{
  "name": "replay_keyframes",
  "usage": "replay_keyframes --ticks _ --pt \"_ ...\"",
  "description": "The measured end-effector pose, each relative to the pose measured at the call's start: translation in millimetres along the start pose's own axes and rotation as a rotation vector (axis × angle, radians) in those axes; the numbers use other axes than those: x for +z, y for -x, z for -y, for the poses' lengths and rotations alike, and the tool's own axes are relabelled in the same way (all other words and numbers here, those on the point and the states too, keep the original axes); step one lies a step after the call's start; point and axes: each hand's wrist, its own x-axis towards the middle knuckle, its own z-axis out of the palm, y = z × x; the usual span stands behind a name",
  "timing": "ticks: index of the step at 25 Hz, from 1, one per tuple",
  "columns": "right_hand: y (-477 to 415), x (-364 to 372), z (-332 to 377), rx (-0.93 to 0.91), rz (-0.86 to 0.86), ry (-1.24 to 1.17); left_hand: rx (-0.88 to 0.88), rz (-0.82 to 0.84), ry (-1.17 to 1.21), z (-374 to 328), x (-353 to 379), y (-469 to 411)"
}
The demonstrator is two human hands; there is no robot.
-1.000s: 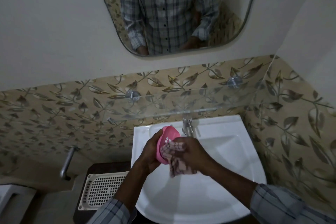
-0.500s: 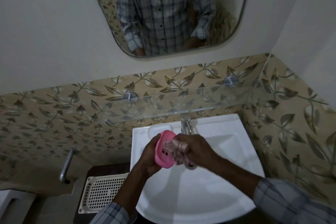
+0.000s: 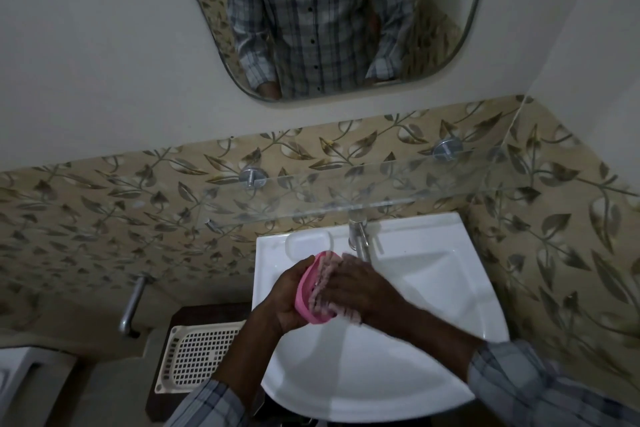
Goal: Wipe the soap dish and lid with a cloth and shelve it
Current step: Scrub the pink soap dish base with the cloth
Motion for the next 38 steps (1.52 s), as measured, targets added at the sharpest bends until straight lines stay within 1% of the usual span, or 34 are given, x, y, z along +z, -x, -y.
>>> replay_keyframes --ticks 2,3,4,6,8,9,10,11,13,14,15,16,17,18,19,20,21,22,23,24,25,26,27,28,29,30,32,33,34,35,36,38 --pt "-3.8 8.9 -1.9 0.034 0.010 0.003 0.008 0.015 0.011 -2.6 0.4 1.2" --pt "-4.5 15.1 -0.6 0.012 -0.007 -0.012 0.002 0.008 0.012 -4.0 3.2 2.6" --pt "-4.4 15.1 -6.7 -0.016 0.016 -0.002 -0.002 -0.001 0.010 -5.8 6.3 3.4" --pt "-6.7 2.6 -17.1 -0.057 0.050 0.081 0.004 -0.023 0.006 -6.8 4.8 2.7" --pt "-8.4 -9.7 -18.1 0.002 0.036 0.173 0.020 -0.063 -0.010 -8.1 7.4 1.9" --pt "-9.1 -8.0 -8.9 0.074 0.033 0.156 0.048 -0.101 -0.010 -6.3 10.7 0.5" --pt "-10.6 -0.6 7.9 0.207 0.037 0.092 0.091 -0.149 -0.019 -2.7 13.5 -1.7" --pt "-19.2 7.7 29.5 0.428 0.050 -0.043 0.145 -0.214 -0.040 1.6 14.7 -6.0" --pt "-43.9 18.7 52.2 1.050 -0.006 -0.446 0.254 -0.321 -0.074 8.2 14.6 -13.8" --pt "-50.5 16.3 53.7 1.210 -0.028 -0.567 0.279 -0.332 -0.077 8.2 13.5 -13.5" --pt "-49.9 12.8 49.5 1.168 -0.026 -0.569 0.275 -0.324 -0.080 4.4 12.0 -10.1" --pt "-42.6 8.4 40.9 0.953 -0.008 -0.472 0.231 -0.299 -0.090 -2.9 12.1 -5.5" --pt "-34.0 1.7 34.4 0.625 0.082 -0.285 0.146 -0.267 -0.115 -10.1 12.1 -1.1" --pt "-22.6 -4.6 24.4 0.280 0.208 -0.040 0.061 -0.241 -0.150 -13.7 12.2 2.8" --pt "-15.3 -9.7 14.4 0.098 0.286 0.080 0.018 -0.224 -0.171 -13.8 13.0 4.7" --pt "-11.3 -7.2 9.8 0.090 0.289 0.061 0.018 -0.219 -0.167 -10.5 14.0 4.2" --pt "-10.8 -2.6 11.7 0.232 0.236 -0.081 0.063 -0.239 -0.161 -5.8 14.8 1.3" --pt "-16.3 0.4 17.4 0.493 0.140 -0.353 0.130 -0.277 -0.151 -0.5 14.8 -2.7" --pt "-25.5 1.4 21.7 0.766 0.081 -0.658 0.190 -0.317 -0.132 4.2 14.0 -5.5" --pt "-31.5 2.6 21.8 0.974 0.020 -0.912 0.234 -0.334 -0.113 7.0 13.2 -5.9" --pt "-35.7 -0.2 17.9 1.116 -0.035 -1.067 0.265 -0.326 -0.103 7.4 10.1 -5.0" --pt "-34.4 -2.9 9.1 1.214 -0.080 -1.160 0.284 -0.315 -0.098 6.5 5.3 -3.2" --pt "-34.4 -8.5 0.4 1.288 -0.115 -1.191 0.293 -0.329 -0.098 4.5 0.5 -0.3" --pt "-35.6 -15.7 -6.6 1.351 -0.139 -1.165 0.296 -0.370 -0.108 2.9 -5.3 1.6" --pt "-36.8 -21.0 -12.0 1.397 -0.115 -1.057 0.299 -0.411 -0.118 2.0 -11.6 3.5" --pt "-35.4 -22.5 -17.0 1.407 -0.053 -0.871 0.313 -0.426 -0.122 1.6 -17.5 5.2" --pt "-34.2 -22.1 -14.8 1.324 0.140 -0.355 0.362 -0.385 -0.103 4.0 -24.0 8.5" --pt "-36.5 -21.3 -9.6 1.285 0.185 -0.172 0.380 -0.351 -0.095 7.5 -23.1 8.4" --pt "-39.6 -18.9 -4.6 1.279 0.181 -0.111 0.390 -0.327 -0.099 12.5 -20.0 7.3" --pt "-44.3 -17.0 1.6 1.297 0.167 -0.143 0.392 -0.308 -0.107 17.9 -15.0 5.9" --pt "-50.0 -14.2 7.7 1.329 0.145 -0.266 0.387 -0.283 -0.106 22.4 -10.0 4.3" --pt "-59.5 -12.7 17.2 1.375 0.100 -0.591 0.360 -0.230 -0.042 25.3 -3.7 3.3"
